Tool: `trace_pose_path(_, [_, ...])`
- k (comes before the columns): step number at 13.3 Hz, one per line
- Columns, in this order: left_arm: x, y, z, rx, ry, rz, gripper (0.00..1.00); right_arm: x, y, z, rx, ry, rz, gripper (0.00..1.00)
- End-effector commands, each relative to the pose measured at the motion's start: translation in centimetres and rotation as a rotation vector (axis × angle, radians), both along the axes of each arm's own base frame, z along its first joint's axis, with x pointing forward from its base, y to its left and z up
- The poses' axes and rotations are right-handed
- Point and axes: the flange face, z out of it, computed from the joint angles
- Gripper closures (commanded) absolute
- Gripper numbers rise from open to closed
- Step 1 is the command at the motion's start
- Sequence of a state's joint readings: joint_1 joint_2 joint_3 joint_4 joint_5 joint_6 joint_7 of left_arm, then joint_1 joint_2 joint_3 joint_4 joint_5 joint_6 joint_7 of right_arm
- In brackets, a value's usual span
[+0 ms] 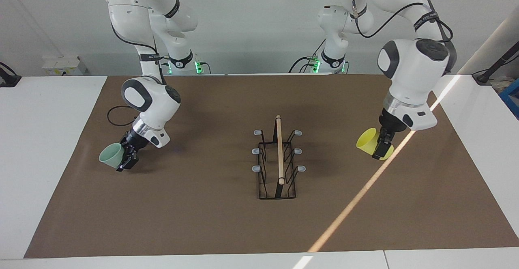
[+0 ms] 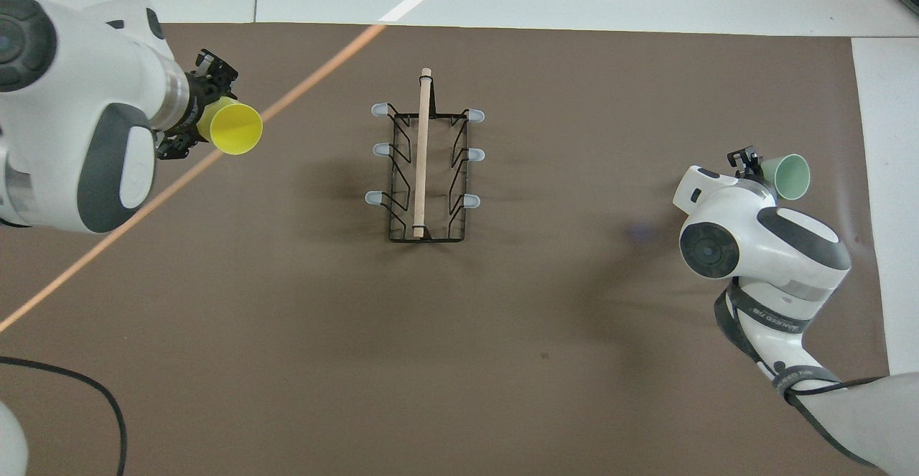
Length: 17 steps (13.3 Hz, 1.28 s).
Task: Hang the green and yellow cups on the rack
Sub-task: 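Lift the yellow cup with the left gripper toward the rack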
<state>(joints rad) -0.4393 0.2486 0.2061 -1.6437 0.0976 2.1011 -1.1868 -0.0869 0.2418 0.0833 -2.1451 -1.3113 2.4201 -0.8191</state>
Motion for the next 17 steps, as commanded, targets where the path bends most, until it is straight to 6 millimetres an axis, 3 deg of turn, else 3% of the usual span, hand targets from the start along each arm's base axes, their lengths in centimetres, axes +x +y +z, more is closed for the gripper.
trace_pose_path(1, [-1.7, -3.9, 0.1, 0.119, -0.054, -0.031, 1.0, -0.4, 2.0, 2.4, 0.13, 0.014, -0.067, 1.0])
trace_pose_path(4, [-4.5, -7.2, -1.1, 0.246, -0.172, -0.092, 1.0, -0.3, 6.3, 5.4, 0.267, 0.018, -0.223, 1.0])
trace_pose_path(6, [-6.4, -9.5, -2.1, 0.273, -0.267, -0.102, 1.0, 0.3, 9.9, 8.6, 0.34, 0.043, -0.331, 1.0])
trace_pose_path(8, [-8.5, -11.4, -3.0, 0.316, -0.323, -0.18, 1.0, 1.0, 12.1, 11.7, 0.447, 0.057, -0.408, 1.0])
trace_pose_path(11, [-11.1, -13.5, -4.1, 0.331, -0.346, -0.206, 1.0, 0.8, 14.4, 15.2, 0.627, 0.049, -0.454, 1.0])
trace_pose_path(17, [-13.2, -15.9, -6.8, 0.314, -0.381, -0.278, 1.0, -1.7, 16.1, 22.7, 1.007, 0.077, -0.519, 1.0])
